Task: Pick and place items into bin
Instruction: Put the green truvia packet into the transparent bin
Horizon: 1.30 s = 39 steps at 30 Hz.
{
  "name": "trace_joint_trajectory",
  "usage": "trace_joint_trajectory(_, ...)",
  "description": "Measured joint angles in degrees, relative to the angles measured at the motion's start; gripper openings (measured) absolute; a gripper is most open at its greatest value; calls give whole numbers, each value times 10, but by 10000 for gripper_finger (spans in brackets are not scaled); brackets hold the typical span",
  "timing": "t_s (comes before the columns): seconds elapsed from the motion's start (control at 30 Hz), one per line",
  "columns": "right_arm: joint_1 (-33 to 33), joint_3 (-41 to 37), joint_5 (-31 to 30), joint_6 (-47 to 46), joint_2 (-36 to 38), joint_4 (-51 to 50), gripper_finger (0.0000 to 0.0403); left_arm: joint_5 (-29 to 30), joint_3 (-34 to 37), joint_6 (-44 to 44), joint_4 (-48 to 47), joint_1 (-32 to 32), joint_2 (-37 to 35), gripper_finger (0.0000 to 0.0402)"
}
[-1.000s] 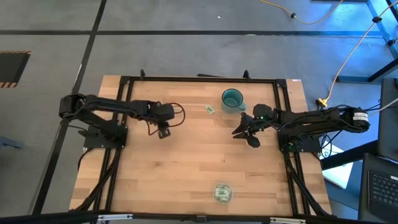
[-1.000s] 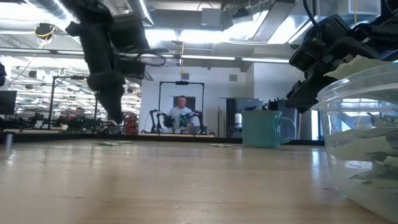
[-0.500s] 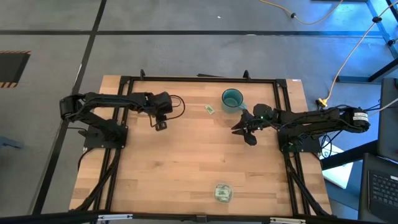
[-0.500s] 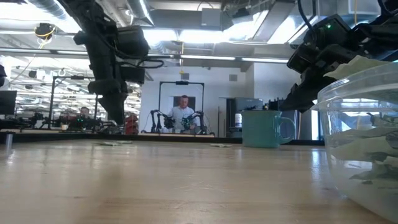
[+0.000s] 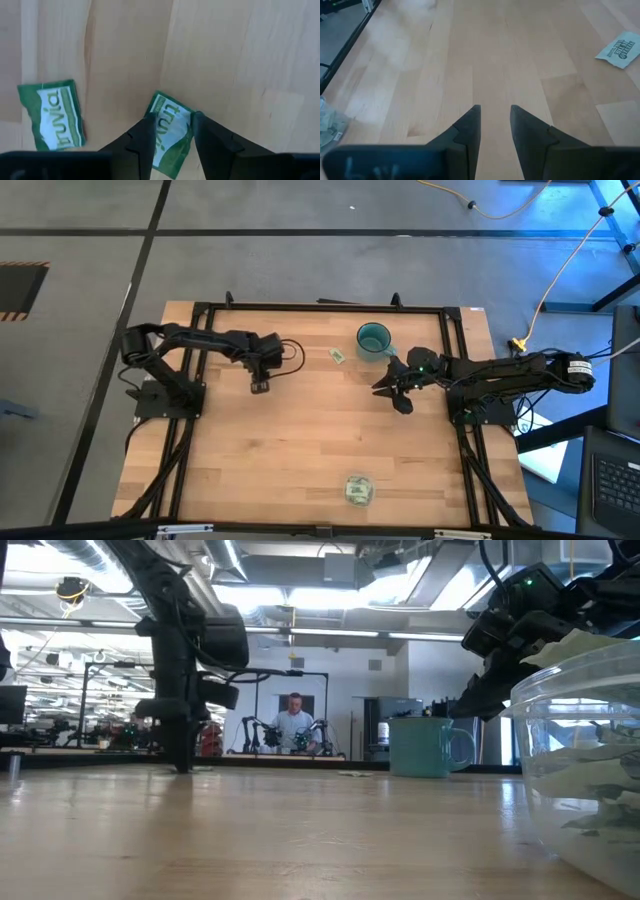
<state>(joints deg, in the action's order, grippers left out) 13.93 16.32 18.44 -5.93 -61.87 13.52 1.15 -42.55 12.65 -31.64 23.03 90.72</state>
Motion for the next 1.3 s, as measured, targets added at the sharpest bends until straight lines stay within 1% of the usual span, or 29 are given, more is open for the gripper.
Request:
trace_joint_trajectory(0.4,0,0,0,1,0,0,109,-4,2,1,6,0,-3,41)
trace_joint_trajectory(0.6,0,0,0,1,0,0,109,-3,0,1,3,0,-3,22)
trace_joint_trajectory(0.7,0,0,0,1,0,0,109,-9,-19,1,-23,-1,-1,18)
trace_joint_trajectory(0.8,0,0,0,1,0,0,109,-24,-45,1,-60,-6,2,16)
trace_joint_trajectory(0.97,0,0,-1,3,0,-1,109,-62,-96,1,-71,-25,0,15)
trace_joint_trajectory(1.03,0,0,-12,5,0,0,109,-80,-116,1,-58,-41,0,15)
trace_joint_trajectory(1.13,0,0,-47,2,0,0,109,-113,-139,1,-36,-70,0,15)
trace_joint_trajectory(1.2,0,0,-62,-3,0,-1,109,-140,-155,1,-3,-93,0,15)
trace_joint_trajectory(1.3,0,0,-64,-11,0,-1,109,-166,-172,0,46,-135,-1,15)
